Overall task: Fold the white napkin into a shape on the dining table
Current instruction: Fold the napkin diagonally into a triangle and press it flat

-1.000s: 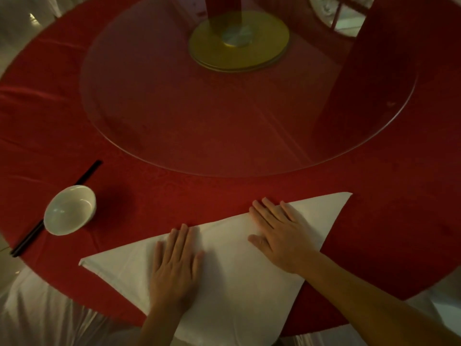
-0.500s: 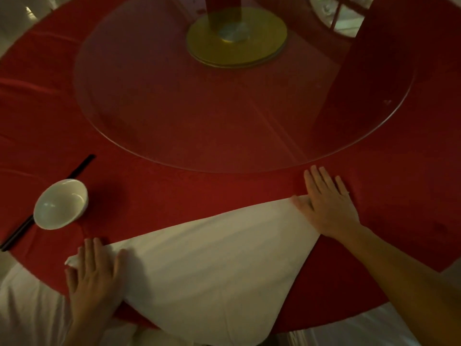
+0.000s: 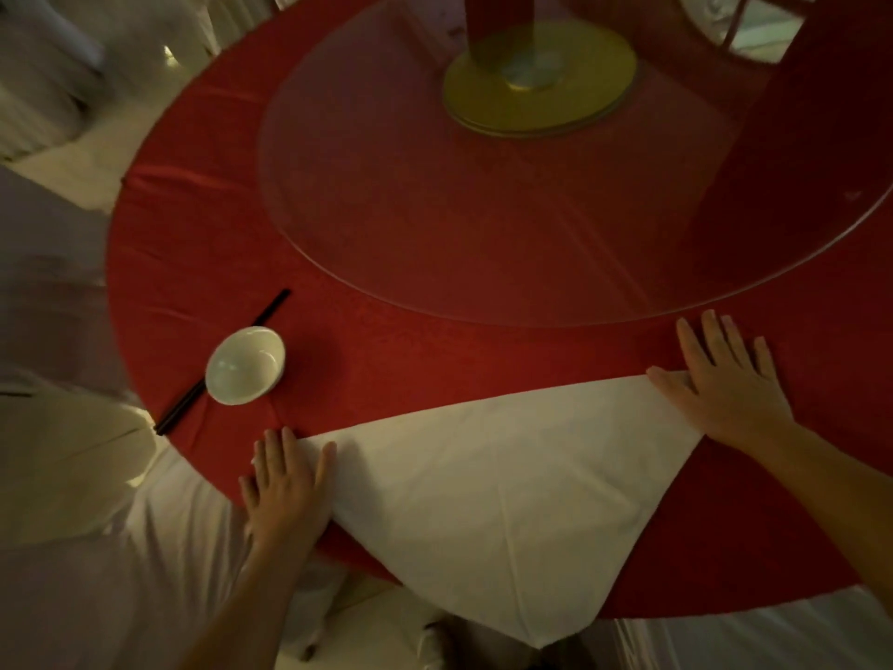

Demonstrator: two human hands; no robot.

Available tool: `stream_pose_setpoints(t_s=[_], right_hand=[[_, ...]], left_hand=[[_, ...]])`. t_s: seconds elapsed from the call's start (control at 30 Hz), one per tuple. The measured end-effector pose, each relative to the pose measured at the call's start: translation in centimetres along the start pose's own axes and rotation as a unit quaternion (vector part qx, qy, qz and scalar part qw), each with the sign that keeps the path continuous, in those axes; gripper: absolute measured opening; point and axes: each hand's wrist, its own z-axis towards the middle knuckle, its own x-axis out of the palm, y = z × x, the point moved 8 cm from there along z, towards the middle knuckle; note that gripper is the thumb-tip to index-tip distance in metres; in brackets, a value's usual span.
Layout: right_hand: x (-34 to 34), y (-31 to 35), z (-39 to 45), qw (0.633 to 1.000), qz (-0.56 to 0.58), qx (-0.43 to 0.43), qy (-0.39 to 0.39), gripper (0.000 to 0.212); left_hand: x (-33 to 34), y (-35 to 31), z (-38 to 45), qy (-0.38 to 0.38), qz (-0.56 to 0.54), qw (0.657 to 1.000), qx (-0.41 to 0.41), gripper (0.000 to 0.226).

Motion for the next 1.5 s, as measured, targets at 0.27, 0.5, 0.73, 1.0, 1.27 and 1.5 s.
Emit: stream_pose_setpoints(t_s=[0.27,0.5,0.73,1.0,1.27,1.5], right_hand=[[-2.7,12.0,-11.5,0.997,0.037,-0.066,-0.009,0.077],[-0.4,22.2,-21.6,0.998,0.014,-0.059,0.006,0.059],[0.6,26.2,-24.5,0.996,0.015,0.083,-0.029,0.057],[1.4,29.1,-26.6,0.977,0.089,0.177,-0.075,0.047],[1.5,29.6,-27.1,0.946,0.120,0.282,-0.104,0.054],[2.1,27.7,-28.7,0.888,0.168,0.383,-0.191,0.023]], left_hand=[[-3.9,1.2,1.7,-0.066,0.041,0.995,0.060,0.042],[-4.1,2.3,5.9,0.062,-0.096,0.987,0.110,0.017],[-5.6,1.8,7.2,0.152,-0.185,0.950,0.198,0.015],[-10.8,-2.8,4.9,0.227,-0.261,0.888,0.302,0.007],[-16.2,-8.4,-1.2,0.359,-0.291,0.792,0.400,0.025],[-18.9,-12.4,-5.0,0.376,-0.304,0.716,0.504,0.031]])
